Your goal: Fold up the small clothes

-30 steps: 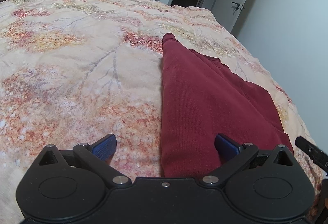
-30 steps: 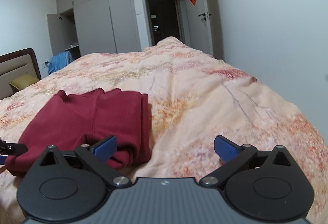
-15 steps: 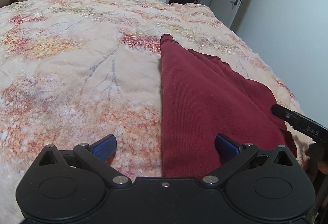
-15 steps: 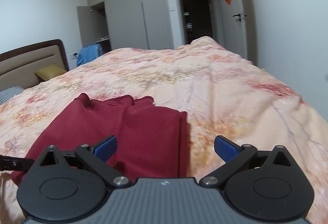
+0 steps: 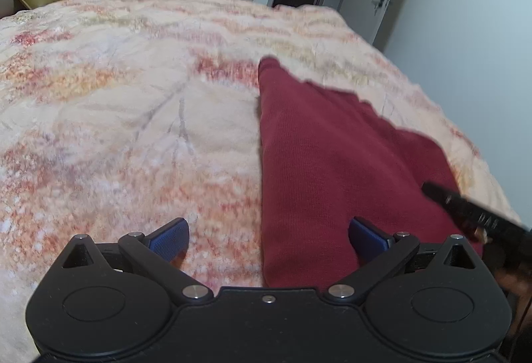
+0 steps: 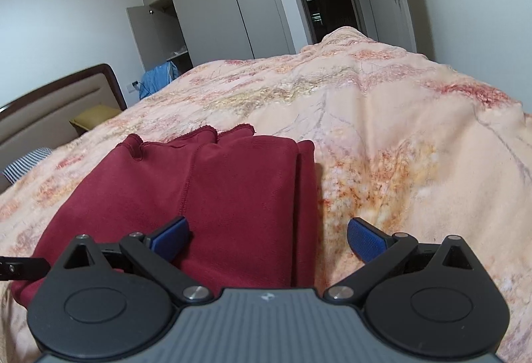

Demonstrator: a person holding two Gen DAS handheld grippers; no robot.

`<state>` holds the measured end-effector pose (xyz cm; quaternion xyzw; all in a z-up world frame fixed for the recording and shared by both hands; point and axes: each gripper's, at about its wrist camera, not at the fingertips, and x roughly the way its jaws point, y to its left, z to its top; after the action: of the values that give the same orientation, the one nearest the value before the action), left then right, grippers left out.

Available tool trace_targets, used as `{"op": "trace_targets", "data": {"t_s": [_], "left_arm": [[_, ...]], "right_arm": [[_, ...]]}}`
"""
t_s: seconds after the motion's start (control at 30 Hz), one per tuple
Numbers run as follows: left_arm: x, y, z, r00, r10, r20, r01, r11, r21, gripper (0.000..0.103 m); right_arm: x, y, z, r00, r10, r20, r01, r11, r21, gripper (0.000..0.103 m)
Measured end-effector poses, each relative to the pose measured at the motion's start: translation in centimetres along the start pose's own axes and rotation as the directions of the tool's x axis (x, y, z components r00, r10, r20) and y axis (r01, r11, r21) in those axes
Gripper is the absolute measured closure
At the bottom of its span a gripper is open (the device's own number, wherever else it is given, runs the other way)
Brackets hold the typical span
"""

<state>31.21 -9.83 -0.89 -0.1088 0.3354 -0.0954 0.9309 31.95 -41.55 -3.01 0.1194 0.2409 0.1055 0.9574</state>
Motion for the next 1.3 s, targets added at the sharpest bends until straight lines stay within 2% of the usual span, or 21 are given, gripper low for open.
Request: {"op": "trace_targets", "data": {"t_s": [0.1, 0.37, 0.57, 0.8, 1.17, 1.3], "left_arm": [[-0.8, 0.3, 0.7, 0.998, -0.01, 0.058, 0.011, 1.0, -0.012, 0.001], [1.5, 1.2, 3.6, 0.997, 0.068, 0.031, -0.069, 0.997, 0.024, 0.001], [3.8, 1.5, 4.4, 0.999, 0.053, -0.008, -0.053, 0.998, 0.027, 0.0], [5.3, 0.7, 3.7, 1.0, 0.01, -0.017, -0.01, 1.0, 0.015, 0.0], [6.1, 0.0, 4.0, 1.0, -0.017, -0.026, 0.018, 0.999, 0.037, 0.001], [6.2, -0.4, 4.1, 1.0, -0.012, -0.026, 0.013, 0.999, 0.052, 0.001]], "right_arm": [[-0.1, 0.3, -0.3, 1.0, -0.011, 0.017, 0.012, 1.0, -0.018, 0.0], [-0.3, 0.4, -0.5, 1.0, -0.008, 0.03, 0.009, 1.0, -0.019, 0.0], [-0.5, 0.7, -0.8, 0.999, -0.011, 0.048, 0.013, 0.999, -0.033, 0.0], [-0.6, 0.9, -1.0, 0.998, -0.015, 0.066, 0.018, 0.999, -0.048, 0.001], [-0.9, 1.4, -1.1, 0.996, 0.028, 0.083, -0.021, 0.997, -0.08, 0.015], [-1.0, 1.4, -1.2, 0.996, 0.033, 0.085, -0.026, 0.996, -0.082, 0.017]]}}
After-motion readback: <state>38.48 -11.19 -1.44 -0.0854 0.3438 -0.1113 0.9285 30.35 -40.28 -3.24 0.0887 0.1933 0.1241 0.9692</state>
